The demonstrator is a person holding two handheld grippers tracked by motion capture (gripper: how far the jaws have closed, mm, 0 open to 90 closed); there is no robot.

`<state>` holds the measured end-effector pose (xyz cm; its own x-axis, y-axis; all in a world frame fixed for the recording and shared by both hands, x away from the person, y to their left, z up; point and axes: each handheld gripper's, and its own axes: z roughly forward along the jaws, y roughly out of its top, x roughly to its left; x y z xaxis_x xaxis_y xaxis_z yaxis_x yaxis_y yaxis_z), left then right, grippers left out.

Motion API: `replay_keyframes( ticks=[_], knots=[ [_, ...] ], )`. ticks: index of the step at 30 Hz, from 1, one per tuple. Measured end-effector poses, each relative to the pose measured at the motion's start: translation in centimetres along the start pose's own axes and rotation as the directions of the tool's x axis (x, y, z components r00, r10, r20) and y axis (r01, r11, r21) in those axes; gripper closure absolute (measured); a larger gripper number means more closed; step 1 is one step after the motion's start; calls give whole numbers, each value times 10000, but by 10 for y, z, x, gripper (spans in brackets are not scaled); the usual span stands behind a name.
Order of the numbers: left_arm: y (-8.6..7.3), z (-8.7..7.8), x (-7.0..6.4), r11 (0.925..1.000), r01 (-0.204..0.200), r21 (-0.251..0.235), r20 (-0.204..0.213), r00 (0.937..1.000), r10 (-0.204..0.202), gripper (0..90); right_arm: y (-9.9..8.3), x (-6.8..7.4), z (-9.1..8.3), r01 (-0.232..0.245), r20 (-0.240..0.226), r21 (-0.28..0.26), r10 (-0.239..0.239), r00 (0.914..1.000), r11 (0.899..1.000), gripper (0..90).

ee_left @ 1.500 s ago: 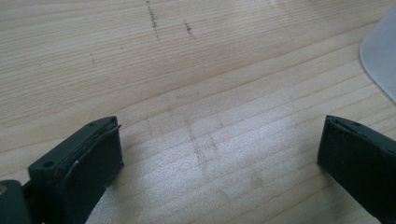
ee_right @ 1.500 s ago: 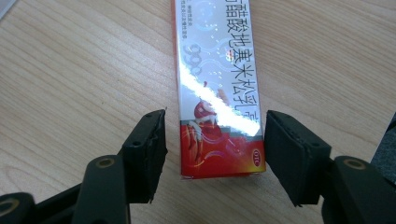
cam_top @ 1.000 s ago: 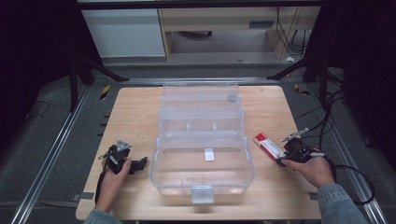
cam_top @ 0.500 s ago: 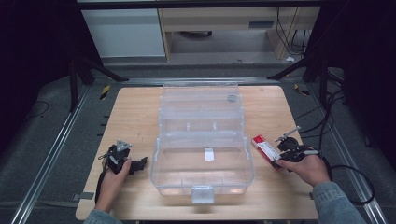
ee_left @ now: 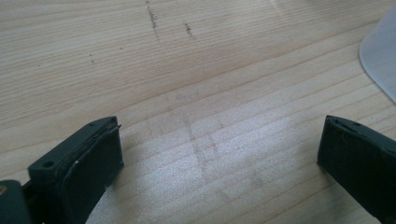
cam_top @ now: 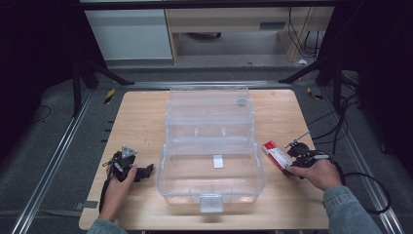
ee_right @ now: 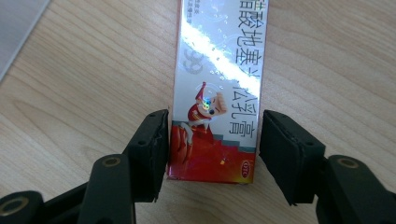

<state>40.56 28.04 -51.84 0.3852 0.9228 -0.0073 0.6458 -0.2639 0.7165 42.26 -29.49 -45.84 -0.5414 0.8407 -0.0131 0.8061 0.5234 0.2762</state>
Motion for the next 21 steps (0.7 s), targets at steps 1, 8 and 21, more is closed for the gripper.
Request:
replay_keyframes(
  ticks=[1, 8, 21],
  knots=[
    [0, 0, 0, 10000, -1, 0, -1, 10000, 1, 0, 0, -1, 1, -39, -36, 53, 39, 10000, 10000, 426],
    [0, 0, 0, 10000, -6, 0, 4, 10000, 6, 0, 2, 0, 4, 22, -69, 112, -22, 10000, 9999, 491],
    [0, 0, 0, 10000, -10, 0, 10, 10000, 10, 0, -8, -5, -16, 485, 125, -475, -479, 9988, 9977, 516]
  ],
)
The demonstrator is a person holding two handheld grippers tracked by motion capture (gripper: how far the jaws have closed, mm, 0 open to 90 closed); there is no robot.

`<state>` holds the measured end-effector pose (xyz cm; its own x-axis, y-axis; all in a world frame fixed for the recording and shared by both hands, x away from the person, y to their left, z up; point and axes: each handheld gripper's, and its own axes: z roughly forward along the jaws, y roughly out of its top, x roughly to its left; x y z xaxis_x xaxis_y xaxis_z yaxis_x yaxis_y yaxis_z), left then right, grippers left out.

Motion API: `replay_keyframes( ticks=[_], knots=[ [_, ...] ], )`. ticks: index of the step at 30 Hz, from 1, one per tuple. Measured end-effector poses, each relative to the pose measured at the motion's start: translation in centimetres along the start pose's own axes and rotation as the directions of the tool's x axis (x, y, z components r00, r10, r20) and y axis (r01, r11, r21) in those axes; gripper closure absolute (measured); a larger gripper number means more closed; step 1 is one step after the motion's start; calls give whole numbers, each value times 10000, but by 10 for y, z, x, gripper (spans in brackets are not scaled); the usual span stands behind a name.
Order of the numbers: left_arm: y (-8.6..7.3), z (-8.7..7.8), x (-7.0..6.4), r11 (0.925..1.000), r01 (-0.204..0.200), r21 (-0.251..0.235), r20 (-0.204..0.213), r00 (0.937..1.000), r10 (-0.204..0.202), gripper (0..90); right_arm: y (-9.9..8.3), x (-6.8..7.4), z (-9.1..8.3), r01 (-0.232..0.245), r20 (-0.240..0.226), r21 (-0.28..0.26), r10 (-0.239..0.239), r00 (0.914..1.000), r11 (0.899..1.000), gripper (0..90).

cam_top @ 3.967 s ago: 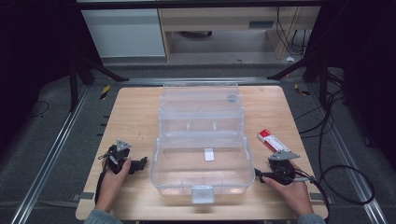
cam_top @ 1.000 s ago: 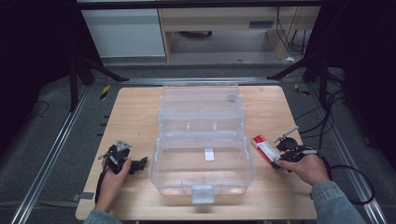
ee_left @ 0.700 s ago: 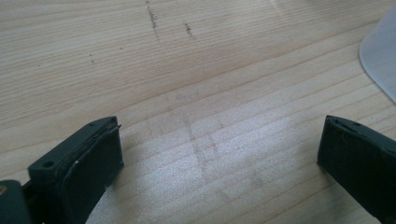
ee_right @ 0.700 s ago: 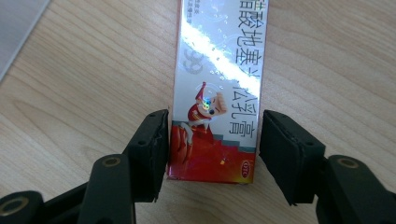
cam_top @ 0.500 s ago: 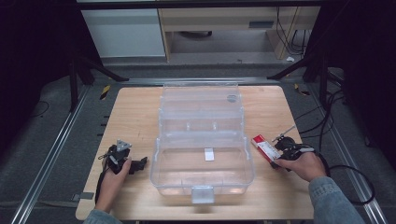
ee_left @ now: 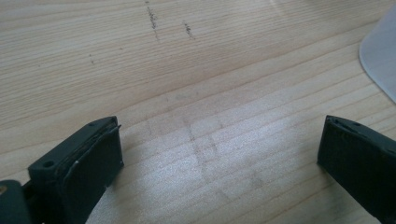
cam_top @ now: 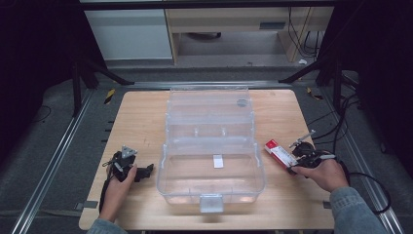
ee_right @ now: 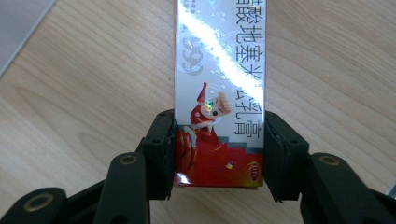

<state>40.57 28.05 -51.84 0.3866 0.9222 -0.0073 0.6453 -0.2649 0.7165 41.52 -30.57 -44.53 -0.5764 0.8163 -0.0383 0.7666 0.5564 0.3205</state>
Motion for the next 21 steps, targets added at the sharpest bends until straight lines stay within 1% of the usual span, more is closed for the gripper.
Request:
replay_keyframes(
  ticks=[2, 4, 7, 8, 9, 12, 17, 21],
  knots=[
    [0, 0, 0, 10000, -1, 1, 0, 10000, 1, 0, -2, 0, -8, 48, 14, -105, -48, 10000, 9999, 516],
    [0, 0, 0, 10000, -4, 3, -1, 10000, 4, 0, -5, -1, -17, 202, 60, -265, -200, 9998, 9994, 515],
    [0, 0, 0, 10000, 0, 2, 0, 10000, 0, 0, -7, -5, -32, 179, 70, -590, -175, 9998, 9981, 515],
    [0, 0, 0, 10000, -2, 3, -2, 10000, 2, 0, -9, -7, -40, 169, 77, -807, -163, 9998, 9966, 516],
    [0, 0, 0, 10000, -1, 2, -3, 10000, 1, 0, -9, -7, -40, 169, 77, -807, -163, 9998, 9966, 516],
    [0, 0, 0, 10000, -4, 3, -7, 10000, 4, 0, -9, -8, -53, 152, 103, -1112, -141, 9998, 9937, 515],
    [0, 0, 0, 10000, -1, 1, -6, 10000, 1, 0, -6, -5, -73, 369, 121, -1633, -354, 9993, 9859, 515],
    [0, 0, 0, 10000, 1, 2, -5, 10000, -1, 0, 0, -3, -89, 675, 186, -1941, -651, 9977, 9787, 515]
  ],
)
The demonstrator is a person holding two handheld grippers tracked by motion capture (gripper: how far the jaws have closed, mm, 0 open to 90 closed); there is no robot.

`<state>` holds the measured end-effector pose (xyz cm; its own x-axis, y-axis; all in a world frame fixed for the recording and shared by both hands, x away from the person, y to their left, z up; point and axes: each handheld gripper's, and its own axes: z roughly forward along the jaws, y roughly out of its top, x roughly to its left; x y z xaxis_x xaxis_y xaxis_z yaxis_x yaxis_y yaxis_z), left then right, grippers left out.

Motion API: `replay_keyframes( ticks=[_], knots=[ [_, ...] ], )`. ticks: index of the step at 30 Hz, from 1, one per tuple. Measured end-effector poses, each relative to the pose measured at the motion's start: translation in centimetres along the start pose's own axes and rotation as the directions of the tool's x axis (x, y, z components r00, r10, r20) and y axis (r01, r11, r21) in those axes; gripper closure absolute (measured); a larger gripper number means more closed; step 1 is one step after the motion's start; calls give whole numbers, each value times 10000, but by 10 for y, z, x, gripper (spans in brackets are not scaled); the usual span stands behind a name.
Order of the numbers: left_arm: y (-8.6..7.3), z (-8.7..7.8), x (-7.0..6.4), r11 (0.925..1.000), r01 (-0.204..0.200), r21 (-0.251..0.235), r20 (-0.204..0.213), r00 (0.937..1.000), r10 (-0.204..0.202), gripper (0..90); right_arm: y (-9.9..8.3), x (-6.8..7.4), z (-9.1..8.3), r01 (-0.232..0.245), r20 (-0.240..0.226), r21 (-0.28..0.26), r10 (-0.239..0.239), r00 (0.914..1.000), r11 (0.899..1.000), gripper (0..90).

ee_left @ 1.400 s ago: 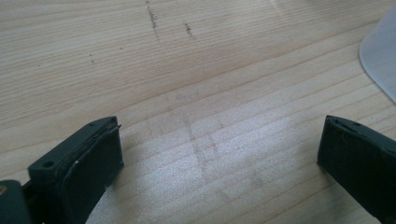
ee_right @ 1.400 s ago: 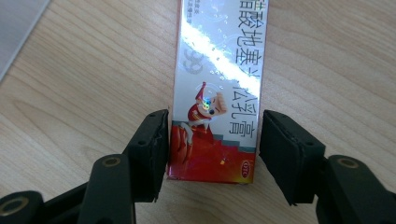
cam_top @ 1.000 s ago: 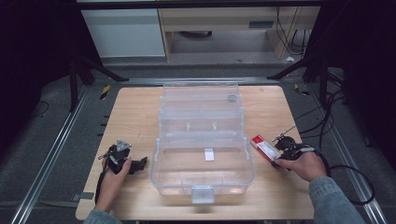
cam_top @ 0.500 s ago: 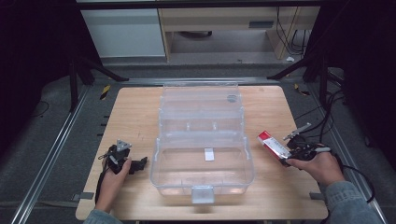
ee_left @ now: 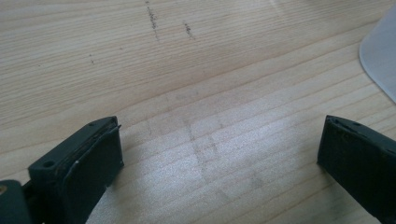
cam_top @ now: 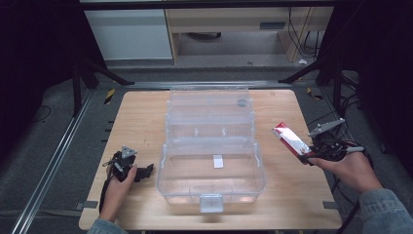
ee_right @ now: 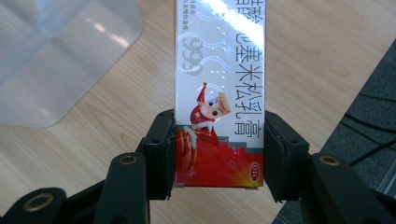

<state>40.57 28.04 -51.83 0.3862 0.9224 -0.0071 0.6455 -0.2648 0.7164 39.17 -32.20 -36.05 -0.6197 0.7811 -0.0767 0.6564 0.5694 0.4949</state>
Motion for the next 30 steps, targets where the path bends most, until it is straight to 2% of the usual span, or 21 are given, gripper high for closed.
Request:
replay_keyframes(
  ticks=[8, 16, 18, 24, 30],
  knots=[
    [0, 0, 0, 10000, 33, -30, -1, 10000, -33, 0, 16, 6, -19, 414, -30, -353, -415, 9991, 9985, 516],
    [0, 0, 0, 10000, -1, -2, -5, 10000, 1, 0, 37, 20, -33, 1031, -236, -867, -1055, 9941, 9909, 516],
    [0, 0, 0, 10000, -2, -1, -4, 10000, 2, 0, 39, 22, -34, 1093, -288, -917, -1123, 9933, 9898, 515],
    [0, 0, 0, 10000, -2, -2, -5, 10000, 2, 0, 58, 38, -34, 1564, -488, -1040, -1621, 9856, 9822, 516],
    [0, 0, -1, 10000, 16, -18, -3, 10000, -16, 0, 75, 54, -30, 2000, -759, -1184, -2097, 9748, 9726, 516]
  ],
)
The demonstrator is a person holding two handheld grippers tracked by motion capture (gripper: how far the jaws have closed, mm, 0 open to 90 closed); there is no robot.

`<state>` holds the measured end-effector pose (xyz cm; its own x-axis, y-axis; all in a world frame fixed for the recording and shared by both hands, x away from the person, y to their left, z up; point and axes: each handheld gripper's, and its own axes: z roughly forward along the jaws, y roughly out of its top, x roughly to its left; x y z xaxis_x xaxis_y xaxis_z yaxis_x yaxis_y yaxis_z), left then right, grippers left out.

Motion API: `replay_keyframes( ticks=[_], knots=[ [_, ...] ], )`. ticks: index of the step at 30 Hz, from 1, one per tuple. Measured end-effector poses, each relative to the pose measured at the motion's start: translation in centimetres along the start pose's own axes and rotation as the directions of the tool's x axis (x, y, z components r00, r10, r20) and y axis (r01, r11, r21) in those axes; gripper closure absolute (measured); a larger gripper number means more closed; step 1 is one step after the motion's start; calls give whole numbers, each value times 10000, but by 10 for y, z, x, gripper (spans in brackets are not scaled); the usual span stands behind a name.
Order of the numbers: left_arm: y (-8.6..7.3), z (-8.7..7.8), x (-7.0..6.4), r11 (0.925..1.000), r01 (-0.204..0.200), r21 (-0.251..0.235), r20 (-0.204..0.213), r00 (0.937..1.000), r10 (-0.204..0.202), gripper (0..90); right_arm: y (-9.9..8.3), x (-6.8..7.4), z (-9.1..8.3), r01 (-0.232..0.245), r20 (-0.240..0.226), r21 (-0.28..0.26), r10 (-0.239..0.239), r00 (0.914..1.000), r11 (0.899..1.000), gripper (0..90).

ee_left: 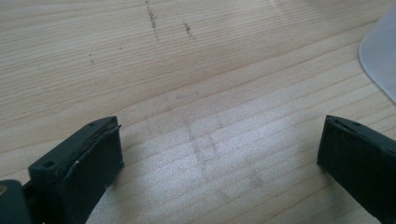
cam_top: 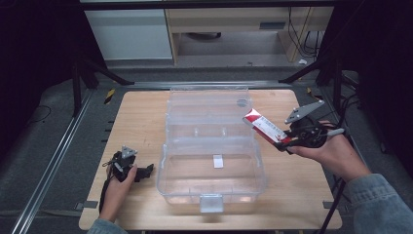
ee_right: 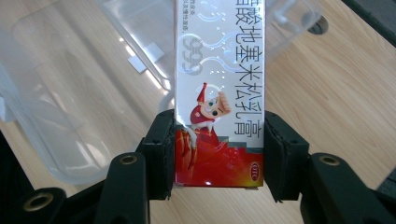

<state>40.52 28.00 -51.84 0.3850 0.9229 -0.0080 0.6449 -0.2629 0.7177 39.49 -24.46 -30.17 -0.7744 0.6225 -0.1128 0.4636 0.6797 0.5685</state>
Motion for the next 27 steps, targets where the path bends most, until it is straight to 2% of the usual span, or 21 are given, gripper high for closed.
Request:
replay_keyframes(
  ticks=[5, 10, 20, 27],
  knots=[
    [0, 0, 0, 10000, -10, -3, 9, 10000, 10, 0, 19, 14, 5, 479, -60, -5, -479, 9988, 9989, 516],
    [0, 0, 0, 10000, -15, -1, 7, 10000, 15, 0, 31, 22, 10, 715, -266, -4, -715, 9971, 9974, 516],
    [0, 0, 0, 10000, -8, -22, 18, 10000, 8, 0, 55, 43, 28, 1398, -684, 154, -1384, 9880, 9901, 516],
    [0, 0, 0, 10000, -11, -24, 21, 10000, 11, 0, 69, 59, 41, 1813, -1108, 163, -1785, 9777, 9833, 516]
  ],
)
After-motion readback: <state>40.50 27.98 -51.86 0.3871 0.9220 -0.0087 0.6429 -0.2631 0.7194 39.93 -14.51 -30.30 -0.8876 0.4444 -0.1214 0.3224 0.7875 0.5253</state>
